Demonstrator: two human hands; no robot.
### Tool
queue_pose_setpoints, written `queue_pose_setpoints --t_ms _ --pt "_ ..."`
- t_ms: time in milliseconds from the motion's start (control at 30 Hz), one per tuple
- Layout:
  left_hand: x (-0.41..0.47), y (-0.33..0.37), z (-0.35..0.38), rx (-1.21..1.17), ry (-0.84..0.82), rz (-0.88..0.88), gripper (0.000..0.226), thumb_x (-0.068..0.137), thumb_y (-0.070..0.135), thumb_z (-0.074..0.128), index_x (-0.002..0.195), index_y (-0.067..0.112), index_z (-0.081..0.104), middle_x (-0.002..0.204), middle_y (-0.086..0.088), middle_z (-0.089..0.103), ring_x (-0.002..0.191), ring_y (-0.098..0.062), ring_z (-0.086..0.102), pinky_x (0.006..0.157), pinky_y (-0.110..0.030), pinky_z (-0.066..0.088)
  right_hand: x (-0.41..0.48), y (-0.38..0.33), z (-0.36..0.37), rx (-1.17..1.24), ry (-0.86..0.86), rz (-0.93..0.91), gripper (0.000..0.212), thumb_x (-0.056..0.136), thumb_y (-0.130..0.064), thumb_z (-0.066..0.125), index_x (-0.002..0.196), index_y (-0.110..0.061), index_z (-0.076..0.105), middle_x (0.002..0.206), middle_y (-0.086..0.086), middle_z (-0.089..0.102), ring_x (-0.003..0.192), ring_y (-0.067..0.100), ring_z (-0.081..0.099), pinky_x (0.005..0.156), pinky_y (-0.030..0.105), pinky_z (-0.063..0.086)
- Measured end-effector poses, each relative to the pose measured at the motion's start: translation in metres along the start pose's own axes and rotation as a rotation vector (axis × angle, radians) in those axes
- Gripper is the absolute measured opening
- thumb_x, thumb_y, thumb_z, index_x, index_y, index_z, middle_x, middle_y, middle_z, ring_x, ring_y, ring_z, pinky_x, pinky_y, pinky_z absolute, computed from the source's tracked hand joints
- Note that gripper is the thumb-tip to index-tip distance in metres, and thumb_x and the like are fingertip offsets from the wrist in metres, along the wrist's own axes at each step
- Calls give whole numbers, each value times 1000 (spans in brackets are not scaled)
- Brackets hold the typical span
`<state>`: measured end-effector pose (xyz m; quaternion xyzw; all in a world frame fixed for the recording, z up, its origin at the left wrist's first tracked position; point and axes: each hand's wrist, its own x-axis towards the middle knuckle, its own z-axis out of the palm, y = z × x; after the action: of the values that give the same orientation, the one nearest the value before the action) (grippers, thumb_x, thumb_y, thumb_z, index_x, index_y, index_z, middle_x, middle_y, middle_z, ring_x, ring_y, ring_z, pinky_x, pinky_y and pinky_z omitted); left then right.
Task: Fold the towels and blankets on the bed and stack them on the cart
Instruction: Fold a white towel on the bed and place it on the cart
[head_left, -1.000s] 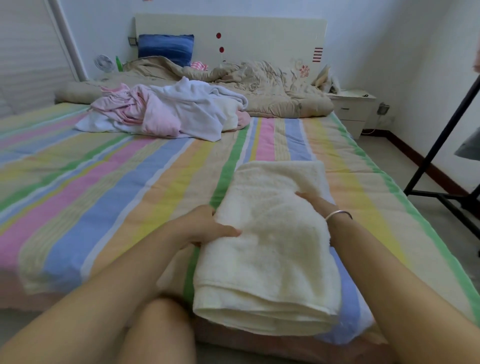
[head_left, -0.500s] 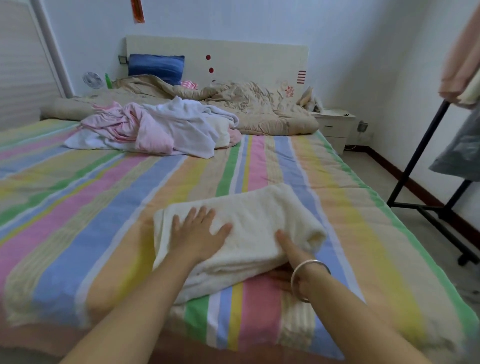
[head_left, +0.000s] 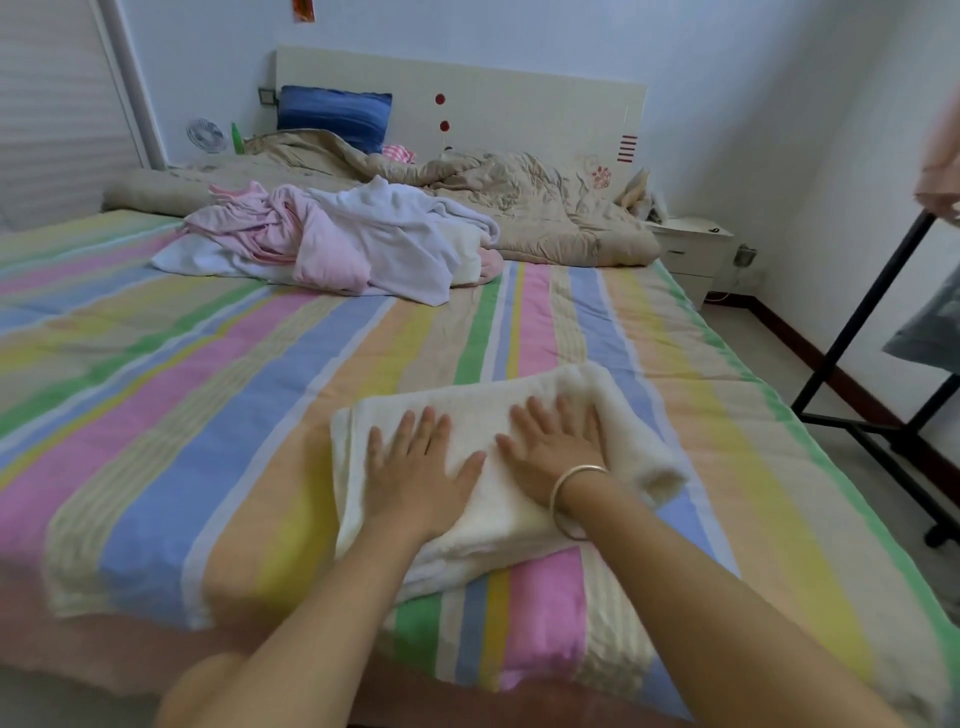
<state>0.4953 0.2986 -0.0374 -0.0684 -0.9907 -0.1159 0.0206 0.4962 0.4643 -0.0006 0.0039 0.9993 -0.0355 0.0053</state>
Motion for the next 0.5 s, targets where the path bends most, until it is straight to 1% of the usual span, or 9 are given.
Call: queue_pose_setpoints --t_ms 67,167,233,300,367,400,433,467,500 --pt "-3 2 5 10 17 9 81 89 74 9 156 28 3 163 9 -9 148 -10 -13 118 -48 -13 5 20 9 55 -67 69 66 95 -62 14 154 -33 5 161 -8 -6 147 21 -16 115 48 -18" --pt "-1 0 7 -11 26 0 82 89 74 8 156 28 2 162 10 -9 148 -9 -14 118 -48 -14 9 29 6 19 52 183 68 95 -61 13 154 -28 1 161 -2 -13 145 29 -21 115 50 -16" --pt "-2 -1 7 -17 35 5 81 89 73 8 156 28 2 162 11 -10 148 -8 -15 118 -47 -14 7 36 3 5 107 303 69 95 -62 13 154 -29 1 161 0 -12 145 37 -17 114 55 -14" --pt "-5 0 6 -10 33 22 78 91 71 11 156 28 3 162 11 -9 148 -8 -15 118 -45 -16 4 46 5 80 26 364 70 93 -67 14 153 -35 -1 161 -4 -11 146 40 -5 115 57 -7" --pt "-7 0 2 -86 65 58 68 97 62 20 155 28 11 163 10 -4 148 -8 -9 119 -42 -13 5 57 7 188 -59 366 69 93 -68 17 152 -38 -1 161 -7 -11 146 39 3 116 56 1" --pt "-10 0 -2 -179 127 71 61 99 53 29 154 26 19 163 9 1 149 -9 -2 121 -40 -6 6 62 8 242 -73 354 66 94 -66 17 152 -40 0 161 -8 -11 146 38 6 116 55 4" --pt "-15 -2 -6 -301 237 53 55 100 41 38 152 24 26 163 6 5 149 -12 7 122 -38 3 7 66 9 288 -69 339 63 95 -63 17 152 -41 0 161 -8 -10 146 37 8 116 55 8" --pt "-21 -4 -10 -393 379 -12 53 99 29 45 149 21 31 163 4 9 147 -16 15 120 -38 14 6 66 10 329 -52 335 60 97 -59 18 151 -40 1 161 -9 -8 146 36 10 116 54 11" --pt "-26 -7 -14 -415 511 -132 54 96 21 49 148 18 33 163 1 11 145 -21 20 117 -39 22 5 64 11 367 -23 352 59 98 -55 19 152 -38 2 161 -9 -7 145 35 14 115 54 14"
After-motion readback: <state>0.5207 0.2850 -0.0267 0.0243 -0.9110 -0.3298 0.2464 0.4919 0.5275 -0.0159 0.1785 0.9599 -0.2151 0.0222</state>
